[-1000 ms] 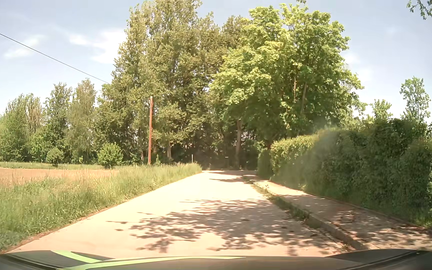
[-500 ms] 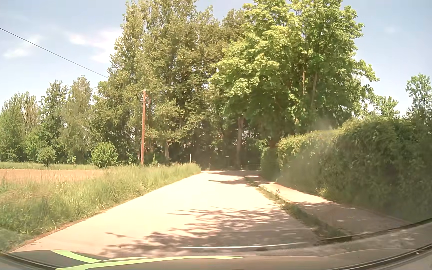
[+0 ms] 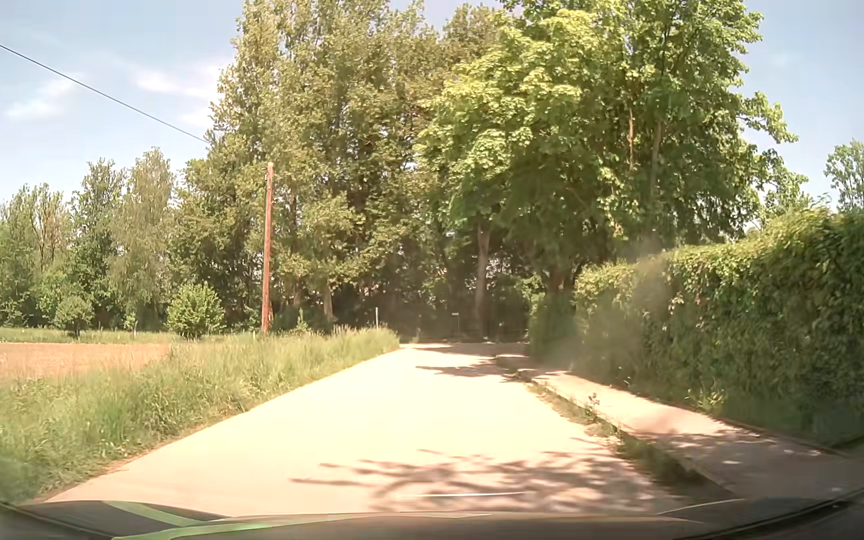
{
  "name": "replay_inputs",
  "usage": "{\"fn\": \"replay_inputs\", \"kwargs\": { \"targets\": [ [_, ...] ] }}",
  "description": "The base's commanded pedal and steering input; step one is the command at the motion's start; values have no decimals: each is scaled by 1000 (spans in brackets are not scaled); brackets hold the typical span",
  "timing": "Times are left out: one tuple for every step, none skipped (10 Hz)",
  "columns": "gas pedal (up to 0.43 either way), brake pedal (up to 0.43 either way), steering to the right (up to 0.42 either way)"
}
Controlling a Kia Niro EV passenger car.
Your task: Follow the waypoints while adhering to traffic rules and regulations
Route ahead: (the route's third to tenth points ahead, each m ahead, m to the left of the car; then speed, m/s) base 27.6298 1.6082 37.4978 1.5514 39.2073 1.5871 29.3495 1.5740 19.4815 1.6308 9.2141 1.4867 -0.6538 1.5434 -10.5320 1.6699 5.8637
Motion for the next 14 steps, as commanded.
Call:
{"fn": "replay_inputs", "kwargs": {
  "targets": [
    [157, 0, -1],
    [157, 0, -1],
    [157, 0, -1],
    [157, 0, 0],
    [157, 0, 5],
    [157, 0, 10],
    [157, 0, 11],
    [157, 0, 11],
    [157, 0, 11],
    [138, 0, 11],
    [130, 0, 11],
    [98, 0, 11],
    [67, 0, 11],
    [8, 0, 11]
  ]
}}
